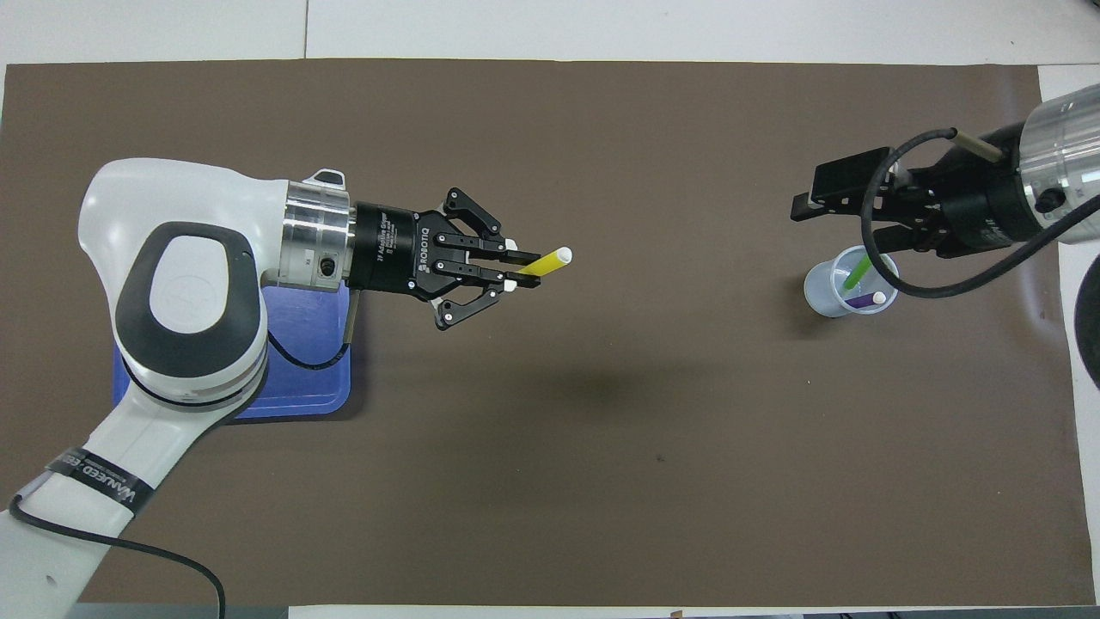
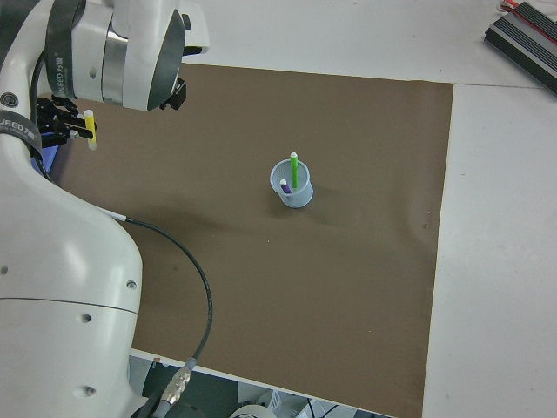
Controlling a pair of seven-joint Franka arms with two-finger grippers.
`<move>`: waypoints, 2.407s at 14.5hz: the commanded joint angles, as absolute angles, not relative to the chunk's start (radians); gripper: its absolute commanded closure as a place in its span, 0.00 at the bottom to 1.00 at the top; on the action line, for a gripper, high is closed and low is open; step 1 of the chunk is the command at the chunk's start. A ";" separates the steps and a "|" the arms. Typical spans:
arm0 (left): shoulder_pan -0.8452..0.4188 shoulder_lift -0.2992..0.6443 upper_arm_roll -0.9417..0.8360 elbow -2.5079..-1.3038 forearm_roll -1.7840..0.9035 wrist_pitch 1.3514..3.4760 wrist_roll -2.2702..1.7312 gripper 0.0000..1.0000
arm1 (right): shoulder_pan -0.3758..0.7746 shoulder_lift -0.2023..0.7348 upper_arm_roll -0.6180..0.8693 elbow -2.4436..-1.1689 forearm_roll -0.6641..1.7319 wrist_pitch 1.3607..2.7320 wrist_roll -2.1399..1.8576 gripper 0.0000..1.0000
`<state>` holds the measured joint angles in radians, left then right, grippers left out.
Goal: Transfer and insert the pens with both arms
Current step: 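Lift the yellow pen with the left gripper while the right gripper approaches, then grasp the yellow pen with the right gripper and open the left gripper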
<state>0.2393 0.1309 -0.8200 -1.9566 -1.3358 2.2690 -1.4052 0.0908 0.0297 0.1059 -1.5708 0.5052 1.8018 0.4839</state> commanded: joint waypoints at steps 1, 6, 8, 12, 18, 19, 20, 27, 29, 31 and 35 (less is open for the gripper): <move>0.212 0.084 -0.807 -1.997 -1.419 2.335 -1.424 1.00 | 0.172 0.040 0.106 -1.571 0.509 1.855 0.566 0.00; 0.210 0.084 -0.807 -1.997 -1.469 2.349 -1.425 1.00 | 0.261 0.064 0.107 -1.585 0.382 1.881 0.555 0.00; 0.212 0.084 -0.807 -1.997 -1.471 2.349 -1.425 1.00 | 0.273 0.087 0.106 -1.583 0.344 1.901 0.517 0.00; 0.212 0.084 -0.807 -1.997 -1.480 2.353 -1.424 1.00 | 0.276 0.104 0.107 -1.582 0.330 1.940 0.468 0.00; 0.210 0.084 -0.808 -1.997 -1.499 2.372 -1.424 1.00 | 0.298 0.104 0.107 -1.585 0.328 1.940 0.443 0.20; 0.210 0.084 -0.807 -1.997 -1.502 2.372 -1.424 1.00 | 0.298 0.104 0.107 -1.583 0.325 1.940 0.443 0.25; 0.210 0.084 -0.807 -1.997 -1.503 2.373 -1.424 1.00 | 0.298 0.104 0.107 -1.583 0.321 1.940 0.442 0.33; 0.209 0.084 -0.807 -1.997 -1.523 2.396 -1.425 1.00 | 0.299 0.106 0.107 -1.586 0.308 1.991 0.442 0.94; 0.209 0.084 -0.807 -1.997 -1.529 2.398 -1.424 1.00 | 0.301 0.106 0.107 -1.586 0.308 1.991 0.442 1.00; 0.209 0.084 -0.808 -1.996 -1.531 2.407 -1.425 1.00 | 0.314 0.107 0.107 -1.586 0.307 1.991 0.442 1.00; 0.172 0.063 -0.808 -1.994 -1.529 2.515 -1.465 0.00 | 0.305 0.110 0.106 -1.585 0.281 1.990 0.442 1.00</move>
<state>0.2058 0.1144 -0.8194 -1.9713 -1.4983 2.4456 -1.4257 0.3076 0.1118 0.1075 -1.5784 0.3127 1.9860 0.4546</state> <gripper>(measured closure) 0.612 0.828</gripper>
